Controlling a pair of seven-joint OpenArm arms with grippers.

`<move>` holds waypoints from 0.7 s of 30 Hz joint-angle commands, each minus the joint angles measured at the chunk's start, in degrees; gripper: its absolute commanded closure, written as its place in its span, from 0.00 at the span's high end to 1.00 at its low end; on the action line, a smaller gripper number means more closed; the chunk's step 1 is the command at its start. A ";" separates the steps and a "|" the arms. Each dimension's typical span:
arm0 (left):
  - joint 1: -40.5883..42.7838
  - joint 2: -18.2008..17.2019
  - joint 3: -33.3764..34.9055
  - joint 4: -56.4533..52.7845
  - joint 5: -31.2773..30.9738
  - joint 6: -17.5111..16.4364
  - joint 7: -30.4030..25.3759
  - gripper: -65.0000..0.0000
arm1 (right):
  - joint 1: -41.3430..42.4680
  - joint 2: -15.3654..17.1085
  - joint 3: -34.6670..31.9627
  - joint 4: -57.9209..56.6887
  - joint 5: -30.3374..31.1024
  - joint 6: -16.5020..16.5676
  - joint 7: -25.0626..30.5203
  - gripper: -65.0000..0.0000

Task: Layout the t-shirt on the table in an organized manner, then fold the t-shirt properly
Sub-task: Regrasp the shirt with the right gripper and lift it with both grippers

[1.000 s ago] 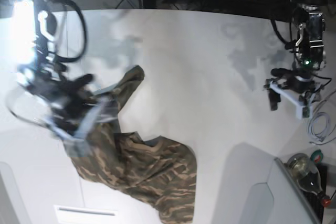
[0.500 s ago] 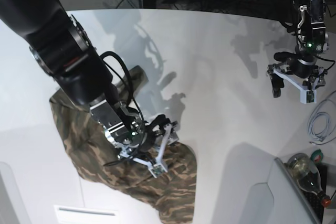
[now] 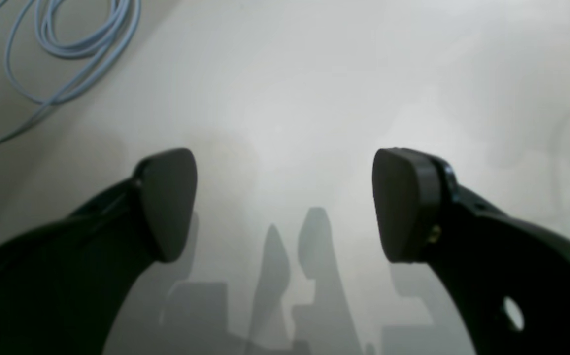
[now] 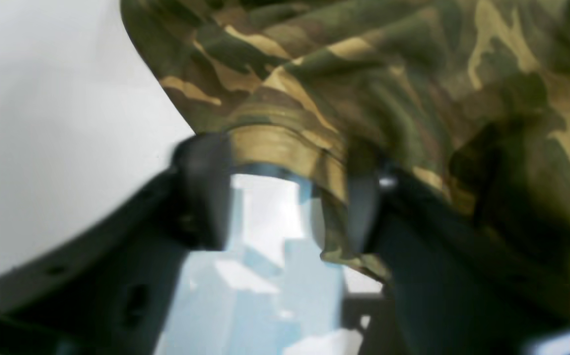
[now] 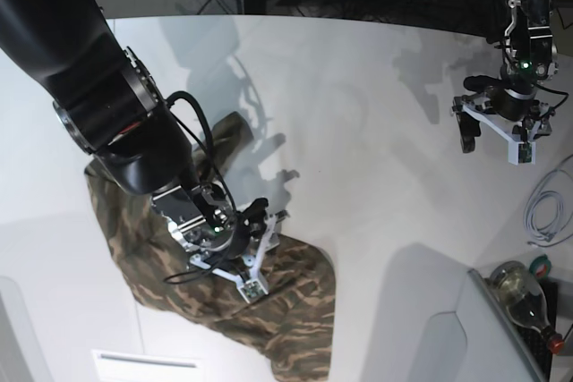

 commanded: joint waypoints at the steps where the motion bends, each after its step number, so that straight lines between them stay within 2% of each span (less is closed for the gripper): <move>1: -0.36 -0.83 -0.23 1.16 -0.34 0.19 -1.30 0.82 | 2.08 -0.90 0.37 0.65 0.51 0.06 1.21 0.38; 5: -0.36 -0.83 -0.23 1.07 -0.34 0.19 -1.30 0.82 | 1.46 -1.08 0.37 0.65 0.51 0.06 1.12 0.30; 7: -0.27 -0.83 -0.41 0.99 -0.34 0.19 -1.30 0.82 | 1.29 -1.08 0.37 0.65 0.51 0.06 1.03 0.07; 8: 0.25 -0.83 -0.50 0.90 -0.34 0.19 -1.30 0.82 | 1.29 -1.08 0.37 0.65 0.51 0.06 0.94 0.00; 10: 0.43 -0.83 -0.50 1.16 -0.34 0.19 -1.30 0.82 | 1.29 -0.99 0.37 0.82 0.51 0.06 -1.25 0.03; 14: 0.34 -0.83 -0.50 0.99 -0.16 0.19 -1.30 0.82 | 0.41 -0.99 0.46 1.79 0.51 0.06 -2.48 0.01; 16: 0.34 -0.83 -0.50 1.25 -0.25 0.19 -1.30 0.82 | -1.70 -0.82 0.46 5.75 0.51 0.06 -3.54 0.01; 19: 0.17 -0.92 -0.50 1.34 -0.07 0.19 -1.30 0.82 | -6.98 1.38 0.46 16.38 0.51 0.06 -12.24 0.01; 21: 0.08 -0.92 -0.50 1.34 -0.07 0.19 -1.30 0.82 | -12.96 3.58 1.51 28.34 0.51 -0.03 -17.43 0.01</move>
